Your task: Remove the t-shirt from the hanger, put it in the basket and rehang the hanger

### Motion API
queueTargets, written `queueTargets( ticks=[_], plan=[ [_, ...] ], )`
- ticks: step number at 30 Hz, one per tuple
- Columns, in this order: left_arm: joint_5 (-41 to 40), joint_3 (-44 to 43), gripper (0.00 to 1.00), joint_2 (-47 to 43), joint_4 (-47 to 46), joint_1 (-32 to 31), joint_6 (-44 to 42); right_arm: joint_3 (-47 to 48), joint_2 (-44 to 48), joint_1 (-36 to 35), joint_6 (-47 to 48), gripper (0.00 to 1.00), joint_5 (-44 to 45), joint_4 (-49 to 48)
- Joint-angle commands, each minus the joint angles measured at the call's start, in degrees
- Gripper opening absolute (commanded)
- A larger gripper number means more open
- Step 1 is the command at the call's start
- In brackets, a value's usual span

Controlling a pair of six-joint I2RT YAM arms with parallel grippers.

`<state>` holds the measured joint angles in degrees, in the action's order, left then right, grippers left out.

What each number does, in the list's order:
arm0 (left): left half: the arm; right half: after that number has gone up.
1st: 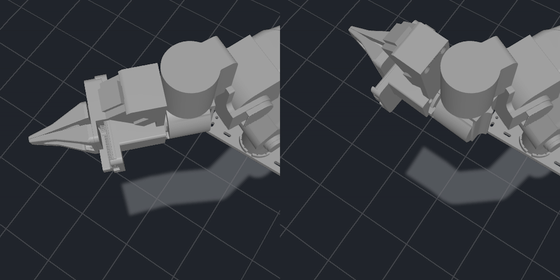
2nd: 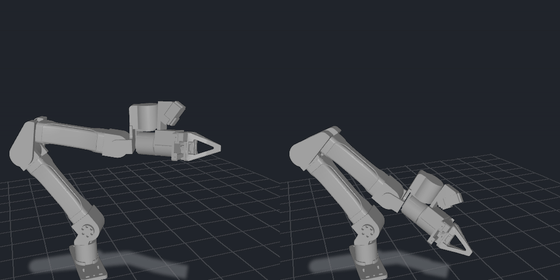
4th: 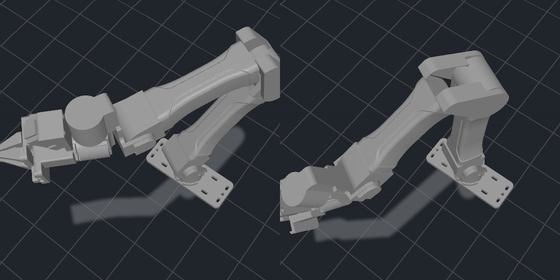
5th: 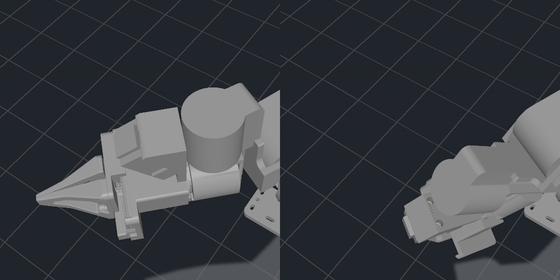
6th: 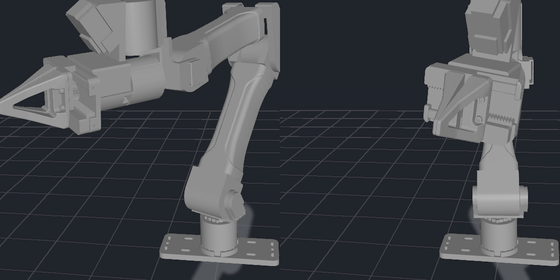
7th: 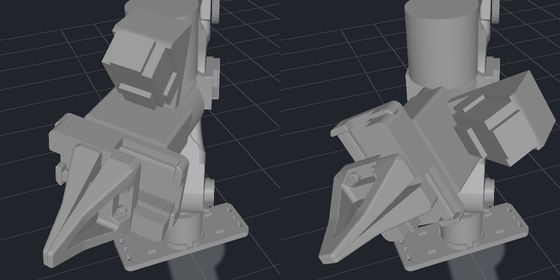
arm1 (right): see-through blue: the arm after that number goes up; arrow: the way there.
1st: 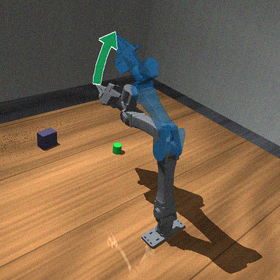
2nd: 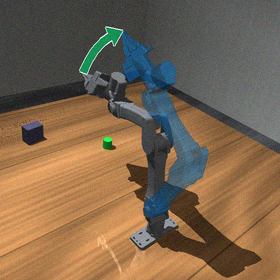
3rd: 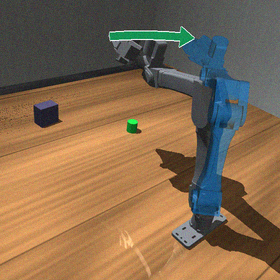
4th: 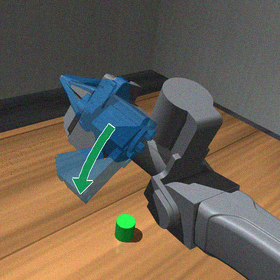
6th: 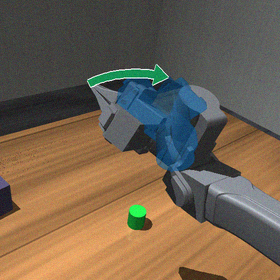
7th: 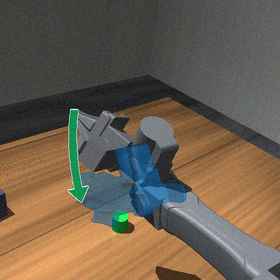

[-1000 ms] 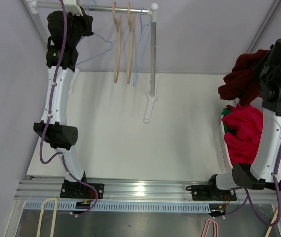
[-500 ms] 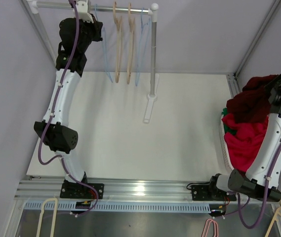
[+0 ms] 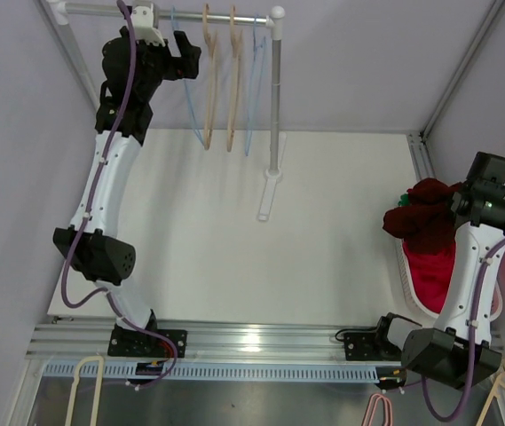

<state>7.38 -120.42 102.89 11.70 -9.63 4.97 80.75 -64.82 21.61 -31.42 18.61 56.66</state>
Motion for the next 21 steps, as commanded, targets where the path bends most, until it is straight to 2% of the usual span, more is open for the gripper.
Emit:
queueTargets(
  ticks=[1,6,7,10,12,14,16,21],
  plan=[
    [-0.69,-0.34,0.99,-6.47,-1.25,-0.39,1.53,-4.36,1.45,1.15,-9.08,0.0,8.89,-3.93],
    [-2.1,-0.08,0.99,-11.21,-0.46,-0.48,4.42,-13.68,-5.83,8.44,-17.18,0.0,1.28,-3.4],
    [-5.32,-0.34,1.0,-11.92,0.24,-0.65,5.56,-14.56,-7.07,8.63,-17.97,0.0,-0.31,-3.66],
    [-10.79,-1.48,0.99,-14.99,3.49,-0.66,8.65,-22.19,-9.89,8.72,-23.32,0.0,2.55,-6.64],
    [-12.65,-1.48,0.99,-16.57,5.07,-0.74,10.05,-30.51,-9.98,9.15,-24.56,0.0,2.39,-13.48],
    [-13.7,-1.66,0.99,-18.86,5.87,-1.18,10.76,-34.59,-10.85,9.07,-25.71,0.0,2.57,-18.48],
    [-13.44,-2.18,0.99,-20.44,7.36,-1.53,12.25,-38.02,-14.09,9.07,-26.41,0.0,3.27,-21.23],
    [-11.77,-1.92,1.0,-22.91,10.7,-2.76,16.29,-39.8,-19.38,9.33,-25.54,0.0,3.88,-23.79]
  ],
)
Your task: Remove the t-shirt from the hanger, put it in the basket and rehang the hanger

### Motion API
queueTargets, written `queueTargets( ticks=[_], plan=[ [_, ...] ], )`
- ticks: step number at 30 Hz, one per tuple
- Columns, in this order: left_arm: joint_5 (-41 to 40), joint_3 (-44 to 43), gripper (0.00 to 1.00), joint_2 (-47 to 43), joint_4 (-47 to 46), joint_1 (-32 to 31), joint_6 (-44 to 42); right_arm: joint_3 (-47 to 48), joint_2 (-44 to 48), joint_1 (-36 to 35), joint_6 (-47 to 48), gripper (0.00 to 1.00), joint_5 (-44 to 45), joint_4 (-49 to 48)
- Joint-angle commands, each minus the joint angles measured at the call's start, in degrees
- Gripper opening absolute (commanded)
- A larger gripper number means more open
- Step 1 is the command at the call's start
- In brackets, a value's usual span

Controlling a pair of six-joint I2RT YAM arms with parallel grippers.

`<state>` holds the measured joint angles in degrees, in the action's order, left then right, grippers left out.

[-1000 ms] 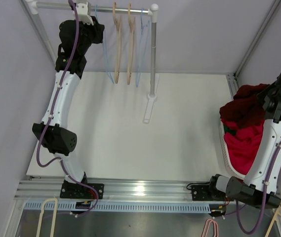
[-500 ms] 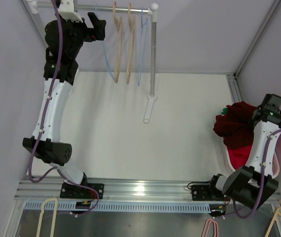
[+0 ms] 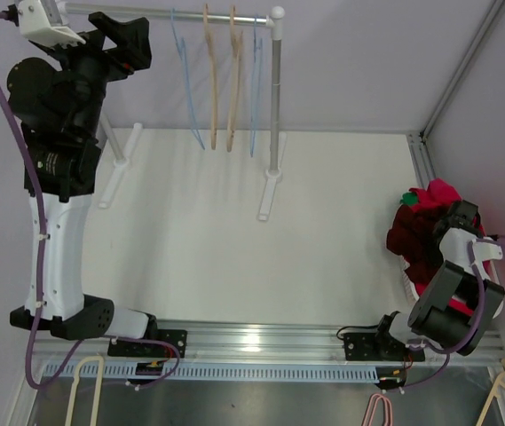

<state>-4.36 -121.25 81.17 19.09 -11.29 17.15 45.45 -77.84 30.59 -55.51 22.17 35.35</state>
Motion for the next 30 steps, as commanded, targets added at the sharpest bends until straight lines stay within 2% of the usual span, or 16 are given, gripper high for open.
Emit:
queueTargets(
  ticks=[1,5,7,9,10,11,12,16,17,20,24,27,30],
  plan=[
    [-0.21,-1.01,1.0,-1.45,4.1,-1.97,4.12,-3.89,-6.01,0.17,-1.45,0.0,0.94,-1.61],
    [-1.0,-0.92,1.0,-3.12,5.08,-3.91,3.86,0.5,2.77,-1.75,-0.22,0.02,6.39,3.3],
    [-1.79,-0.74,0.99,-3.64,4.82,-5.14,3.77,3.75,6.46,-4.73,-1.0,0.05,14.44,8.73],
    [-2.75,-0.83,0.99,-3.82,4.73,-6.37,2.37,8.24,11.3,-8.87,-1.45,0.12,20.86,11.65],
    [-3.63,-1.35,1.0,-3.82,4.9,-6.55,2.1,9.64,12.44,-9.58,-1.53,0.17,21.68,13.76],
    [-3.72,-1.44,0.99,-3.82,5.42,-6.73,2.01,11.83,13.32,-9.76,-1.19,0.35,21.77,14.39],
    [-3.9,-1.79,0.99,-3.91,5.69,-6.9,2.01,12.98,14.46,-9.93,-0.4,0.43,21.42,14.83],
    [-4.6,-1.88,0.99,-3.91,6.48,-7.52,1.49,17.38,14.74,-10.11,-0.4,0.61,21.25,19.48],
    [-4.6,-1.88,1.0,-3.82,6.57,-7.61,1.31,18.17,14.65,-10.2,-0.65,0.76,21.24,20.45],
    [-4.78,-1.88,0.99,-3.91,7.27,-7.78,0.87,20.81,15.26,-10.55,-1.01,0.9,21.16,23.7],
    [-4.96,-1.88,1.0,-4.52,7.89,-8.13,0.7,25.03,17.63,-11.34,0.04,0.96,21.95,26.86],
    [-5.04,-1.88,0.99,-5.05,9.03,-8.66,0.43,29.86,19.3,-13.62,4.16,1.0,18.62,26.17],
    [-5.39,-0.83,1.0,-6.28,11.23,-9.45,0.34,35.66,19.75,-22.3,4.53,1.0,21.57,28.27]
  ],
)
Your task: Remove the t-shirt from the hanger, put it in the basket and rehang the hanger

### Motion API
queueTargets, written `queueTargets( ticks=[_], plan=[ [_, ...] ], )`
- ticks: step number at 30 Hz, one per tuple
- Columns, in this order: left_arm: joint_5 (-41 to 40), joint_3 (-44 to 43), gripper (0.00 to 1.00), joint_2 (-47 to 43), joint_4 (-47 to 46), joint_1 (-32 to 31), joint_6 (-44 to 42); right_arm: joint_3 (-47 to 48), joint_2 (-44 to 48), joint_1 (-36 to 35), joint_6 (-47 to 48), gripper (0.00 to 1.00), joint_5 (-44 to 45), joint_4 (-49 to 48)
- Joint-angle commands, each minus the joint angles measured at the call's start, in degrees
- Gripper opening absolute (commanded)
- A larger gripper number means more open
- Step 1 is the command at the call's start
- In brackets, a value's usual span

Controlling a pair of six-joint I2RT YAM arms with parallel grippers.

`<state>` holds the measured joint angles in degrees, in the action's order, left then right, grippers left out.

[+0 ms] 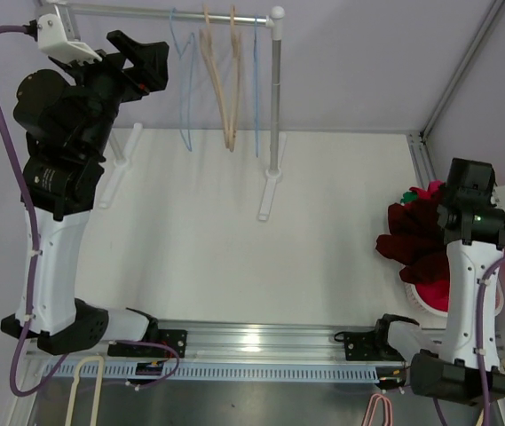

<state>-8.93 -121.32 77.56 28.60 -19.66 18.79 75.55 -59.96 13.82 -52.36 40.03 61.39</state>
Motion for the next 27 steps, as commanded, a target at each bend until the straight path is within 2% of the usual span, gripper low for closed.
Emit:
queueTargets(
  ticks=[1,2,5,6,8,9,11,16,20,27],
  plan=[
    [-1.09,1.15,1.0,-3.37,1.98,-1.26,-1.38,6.97,1.87,-8.26,2.77,1.0,4.35,1.81],
    [-1.53,5.26,0.99,-4.6,1.03,-1.43,-1.38,9.42,1.61,-13.25,4.35,1.0,4.7,1.03],
    [-2.85,18.8,1.0,-13.11,-5.62,-1.87,0.1,13.12,-0.06,-22.14,12.61,1.0,4.36,-2.58],
    [-2.94,29.63,1.0,-18.36,-7.49,-2.05,0.72,13.83,-0.59,-23.83,14.28,1.0,4.09,-3.8],
    [-5.12,35.6,0.99,-23.22,-9.96,-2.66,2.13,14.71,-1.47,-26.47,19.89,1.0,0.94,-5.57],
    [-5.83,41.54,0.99,-25.42,-10.84,-3.45,2.13,14.63,-1.91,-28.74,21.49,0.99,-0.47,-7.4],
    [-7.24,44.92,1.0,-30.17,-10.06,-4.42,2.13,13.84,-1.82,-30.51,24.66,1.0,-4.95,-9.17],
    [-7.77,49.58,0.99,-34.66,-0.76,-6.88,3.01,7.79,1.07,-33.51,27.48,1.0,-14.44,-13.84],
    [-4.45,54.76,1.0,-39.66,2.16,-7.23,3.98,3.65,3.1,-36.23,29.77,1.0,-22.43,-14.72],
    [0.14,63.3,0.99,-46.25,7.43,-7.32,4.95,-2.24,8.98,-39.66,33.1,1.0,-28.06,-14.54]
  ],
)
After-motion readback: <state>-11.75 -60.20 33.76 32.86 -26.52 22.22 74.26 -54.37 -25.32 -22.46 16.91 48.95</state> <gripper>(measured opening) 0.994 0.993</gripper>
